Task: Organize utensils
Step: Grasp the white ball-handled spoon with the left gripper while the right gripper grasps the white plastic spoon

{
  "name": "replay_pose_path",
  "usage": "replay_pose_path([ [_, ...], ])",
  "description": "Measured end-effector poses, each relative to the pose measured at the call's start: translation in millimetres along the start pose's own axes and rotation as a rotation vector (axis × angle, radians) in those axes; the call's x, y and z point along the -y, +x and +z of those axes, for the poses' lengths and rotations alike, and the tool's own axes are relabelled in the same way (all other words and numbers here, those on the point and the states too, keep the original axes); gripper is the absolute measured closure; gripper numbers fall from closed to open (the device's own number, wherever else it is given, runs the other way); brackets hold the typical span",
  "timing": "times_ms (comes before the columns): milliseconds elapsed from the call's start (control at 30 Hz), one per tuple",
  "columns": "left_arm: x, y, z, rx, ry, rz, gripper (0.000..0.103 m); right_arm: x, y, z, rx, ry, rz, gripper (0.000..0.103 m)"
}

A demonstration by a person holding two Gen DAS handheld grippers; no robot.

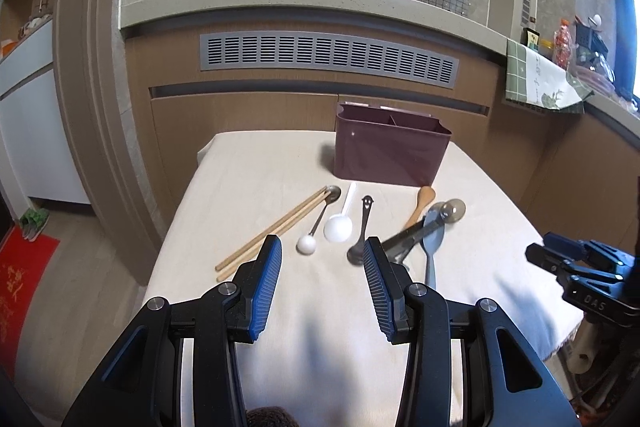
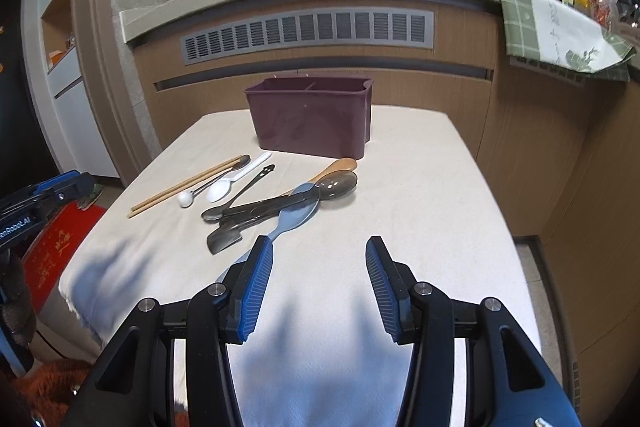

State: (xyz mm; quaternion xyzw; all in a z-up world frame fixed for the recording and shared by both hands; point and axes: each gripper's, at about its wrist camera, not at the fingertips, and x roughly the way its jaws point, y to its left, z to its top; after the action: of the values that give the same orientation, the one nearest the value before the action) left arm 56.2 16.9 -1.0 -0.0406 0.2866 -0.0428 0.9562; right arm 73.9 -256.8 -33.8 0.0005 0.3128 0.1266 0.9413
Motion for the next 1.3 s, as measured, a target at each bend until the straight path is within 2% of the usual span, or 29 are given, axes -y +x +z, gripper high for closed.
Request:
replay_pose_path([
  [167, -11.6, 23.3, 4.3, -0.034, -0.020, -0.008, 0.059, 6.8, 31.3, 11.4, -0.054, 0.002, -0.007, 0.057],
  [300, -30.5, 50.0, 0.3, -0.084, -0.089, -0.015, 0.059, 14.9, 55.0, 19.5, -0.104, 0.032, 0.008, 0.057],
  [433, -41.0, 84.5, -5.0, -0.153, -0.137, -0.068, 0.059, 10.1, 74.7, 16.1, -0.148, 0.027, 0.009, 0.057],
  [600, -31.1, 125.3, -7.3, -0.213, -0.059, -0.069, 0.059, 0.4, 90.3, 6.0, -0.193, 0.009, 0.019, 0.057],
  [733, -24.4, 154.3, -7.2, -0.251, -0.050, -0.065, 0.059, -4.2, 99.4, -1.6, -0.220, -0.003, 0.019, 0.058],
  [900, -23.9, 173.0, -6.0, -0.283, -0.056, -0.041, 0.059, -3.4, 105.4, -3.7, -0.236, -0.006, 0.010, 0.060],
  [1300, -14.8, 180.3, -3.4, -0.301, -0.021, 0.016, 0.061, 0.9, 107.9, -7.7, -0.234, 0.026, 0.021, 0.060],
])
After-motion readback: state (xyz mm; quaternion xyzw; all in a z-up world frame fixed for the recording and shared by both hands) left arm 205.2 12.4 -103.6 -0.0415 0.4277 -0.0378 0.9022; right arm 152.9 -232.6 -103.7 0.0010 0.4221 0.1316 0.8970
